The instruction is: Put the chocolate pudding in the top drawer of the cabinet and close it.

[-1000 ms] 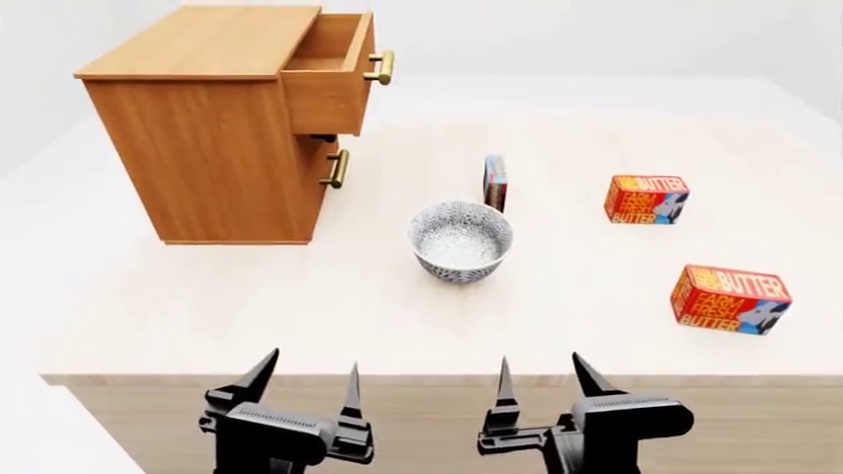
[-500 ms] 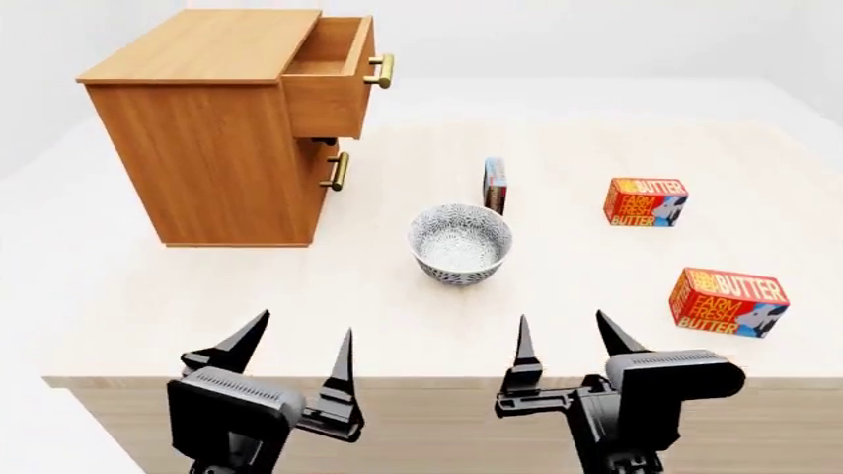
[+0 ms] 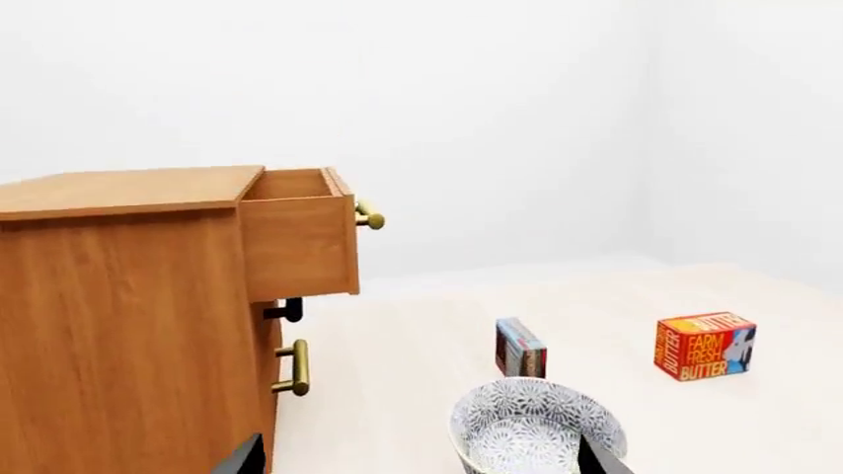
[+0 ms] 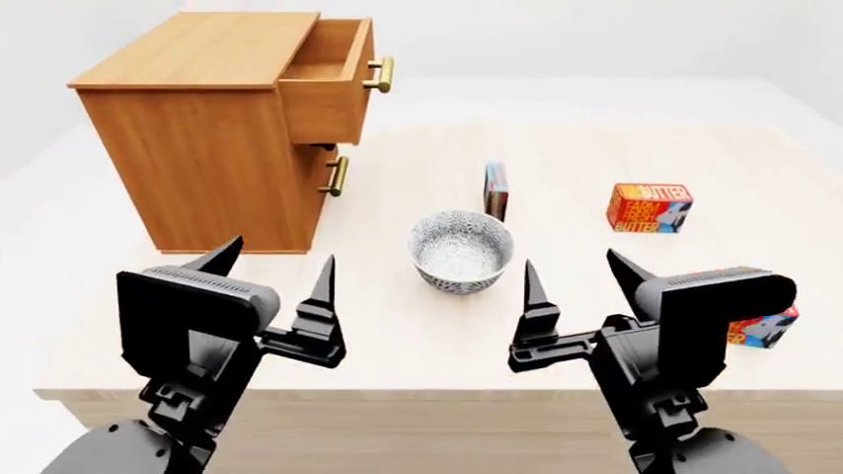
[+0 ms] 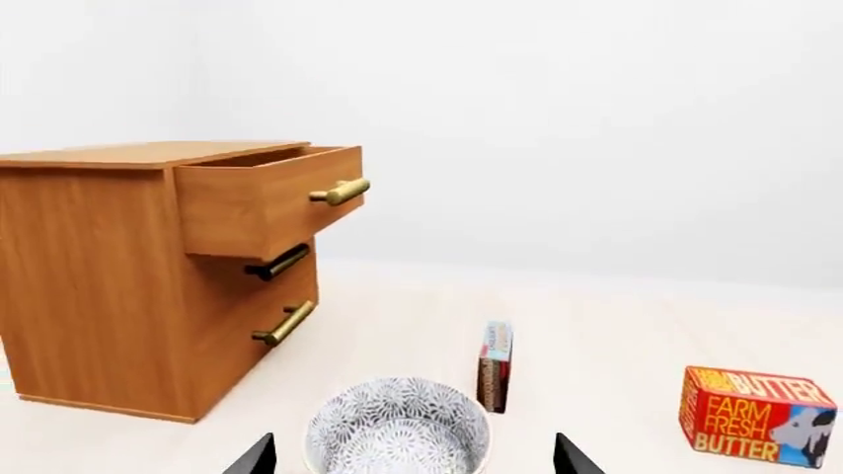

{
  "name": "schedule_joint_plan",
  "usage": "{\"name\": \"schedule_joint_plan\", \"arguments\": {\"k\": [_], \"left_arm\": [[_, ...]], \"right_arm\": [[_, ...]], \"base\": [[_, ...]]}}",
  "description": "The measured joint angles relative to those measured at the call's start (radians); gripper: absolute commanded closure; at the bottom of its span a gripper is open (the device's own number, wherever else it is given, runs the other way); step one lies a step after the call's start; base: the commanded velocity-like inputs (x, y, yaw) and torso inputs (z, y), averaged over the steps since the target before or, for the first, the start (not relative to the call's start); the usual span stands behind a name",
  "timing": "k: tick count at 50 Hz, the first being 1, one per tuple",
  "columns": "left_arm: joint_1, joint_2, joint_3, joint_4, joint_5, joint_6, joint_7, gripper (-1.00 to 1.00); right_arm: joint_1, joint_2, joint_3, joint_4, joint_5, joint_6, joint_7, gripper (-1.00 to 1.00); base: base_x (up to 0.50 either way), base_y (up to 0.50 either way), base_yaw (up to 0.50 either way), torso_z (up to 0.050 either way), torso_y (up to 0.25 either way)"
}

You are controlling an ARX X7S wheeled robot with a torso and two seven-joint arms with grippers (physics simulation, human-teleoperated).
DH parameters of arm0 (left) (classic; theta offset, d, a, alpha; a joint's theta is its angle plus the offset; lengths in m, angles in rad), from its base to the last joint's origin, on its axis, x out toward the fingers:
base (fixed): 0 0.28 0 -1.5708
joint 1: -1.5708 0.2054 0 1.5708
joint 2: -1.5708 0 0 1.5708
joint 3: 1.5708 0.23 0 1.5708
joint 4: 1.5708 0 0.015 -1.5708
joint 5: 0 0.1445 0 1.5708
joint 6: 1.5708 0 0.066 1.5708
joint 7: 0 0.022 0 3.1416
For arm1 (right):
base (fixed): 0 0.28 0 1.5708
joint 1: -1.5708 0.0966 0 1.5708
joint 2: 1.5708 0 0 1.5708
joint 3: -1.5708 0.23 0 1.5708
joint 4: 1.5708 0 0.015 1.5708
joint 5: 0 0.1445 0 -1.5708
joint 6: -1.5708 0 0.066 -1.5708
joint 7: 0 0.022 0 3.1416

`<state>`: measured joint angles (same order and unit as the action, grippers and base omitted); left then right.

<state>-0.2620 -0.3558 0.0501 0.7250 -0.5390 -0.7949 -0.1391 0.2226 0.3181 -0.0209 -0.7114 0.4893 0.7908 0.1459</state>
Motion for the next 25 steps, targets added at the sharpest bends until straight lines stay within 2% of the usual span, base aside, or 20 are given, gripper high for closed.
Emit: {"name": "schedule_joint_plan", "arguments": {"k": [11, 25], "left_arm": [[-0.131, -0.022, -0.018, 0.058, -0.096, -0.196, -0.046, -1.00], [-0.243, -0.027, -0.061, 0.117, -0.207, -0.352, -0.088, -1.00]], "right_arm": [[0.089, 0.015, 0.029, -0.060, 0.083, 0.129, 0.022, -1.00], [0.154, 0.024, 0.040, -0.090, 0.127, 0.202, 0.045, -1.00]], "base": [[0.30, 0.00, 0.00, 0.000, 0.000], [0.31, 0.00, 0.00, 0.000, 0.000]]}}
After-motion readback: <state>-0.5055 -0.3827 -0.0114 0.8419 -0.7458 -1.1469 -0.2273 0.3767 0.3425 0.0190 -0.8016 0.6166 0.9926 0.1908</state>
